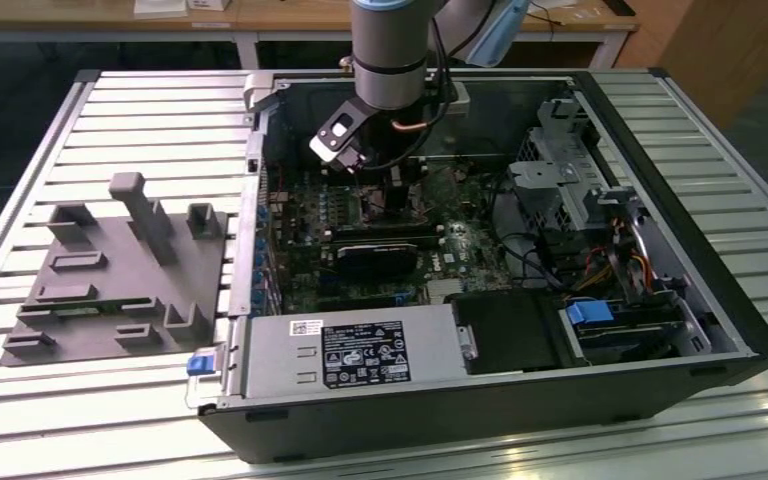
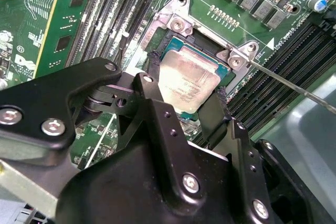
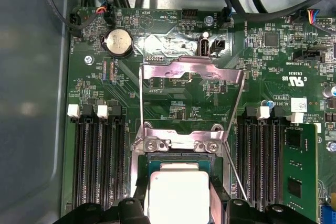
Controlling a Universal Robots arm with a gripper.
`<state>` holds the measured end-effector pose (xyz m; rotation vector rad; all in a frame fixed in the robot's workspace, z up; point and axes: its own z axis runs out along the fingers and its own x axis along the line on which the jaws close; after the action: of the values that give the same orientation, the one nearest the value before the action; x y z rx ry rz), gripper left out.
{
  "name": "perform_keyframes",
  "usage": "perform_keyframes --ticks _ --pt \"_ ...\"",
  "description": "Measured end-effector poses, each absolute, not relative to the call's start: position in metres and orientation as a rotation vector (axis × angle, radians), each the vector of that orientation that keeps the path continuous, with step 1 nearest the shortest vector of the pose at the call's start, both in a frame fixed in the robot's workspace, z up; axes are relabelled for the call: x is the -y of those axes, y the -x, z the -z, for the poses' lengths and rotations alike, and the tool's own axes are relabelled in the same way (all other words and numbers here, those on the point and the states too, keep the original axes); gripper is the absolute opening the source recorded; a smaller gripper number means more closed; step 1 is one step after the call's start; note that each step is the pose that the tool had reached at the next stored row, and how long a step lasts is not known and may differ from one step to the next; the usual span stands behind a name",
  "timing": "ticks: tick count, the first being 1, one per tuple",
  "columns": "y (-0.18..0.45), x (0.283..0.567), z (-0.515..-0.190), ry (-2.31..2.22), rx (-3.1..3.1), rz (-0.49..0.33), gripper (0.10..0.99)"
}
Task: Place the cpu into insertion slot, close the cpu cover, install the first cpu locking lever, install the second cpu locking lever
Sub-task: 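Place the cpu into insertion slot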
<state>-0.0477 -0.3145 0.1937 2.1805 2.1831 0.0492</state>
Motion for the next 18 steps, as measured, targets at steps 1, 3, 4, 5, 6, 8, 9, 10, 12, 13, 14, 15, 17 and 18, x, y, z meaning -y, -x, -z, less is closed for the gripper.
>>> perform_keyframes --ticks 1,3,4,5,6,8,9,10,12,13,14,15,17,18 --pt "0.0473 0.3146 -0.1937 -2.181 -2.183 -0.049 0.537" --pt "0.0467 0.3146 -0.1936 -2.180 -2.183 -0.049 0.537" --pt "0.0466 0.3146 -0.1936 -2.181 -2.183 -0.049 0.537" --pt "0.0462 0.3145 -0.1934 -2.180 -2.183 -0.049 0.537" --pt "0.0457 0.3145 -0.1933 -2.180 -2.183 -0.049 0.537" --pt "0.0449 0.3146 -0.1931 -2.181 -2.183 -0.048 0.537" --pt "0.0448 0.3146 -0.1930 -2.181 -2.183 -0.049 0.537" --pt "0.0448 0.3146 -0.1930 -2.181 -2.183 -0.049 0.537" --pt "0.0447 0.3146 -0.1929 -2.181 -2.183 -0.049 0.537" --pt "0.0446 0.3146 -0.1929 -2.181 -2.183 -0.049 0.537" --pt "0.0446 0.3146 -0.1929 -2.181 -2.183 -0.049 0.537" --pt "0.0445 0.3145 -0.1928 -2.180 -2.183 -0.051 0.537" --pt "0.0444 0.3144 -0.1926 -2.181 -2.183 -0.050 0.549" --pt "0.0444 0.3145 -0.1927 -2.181 -2.183 -0.050 0.612"
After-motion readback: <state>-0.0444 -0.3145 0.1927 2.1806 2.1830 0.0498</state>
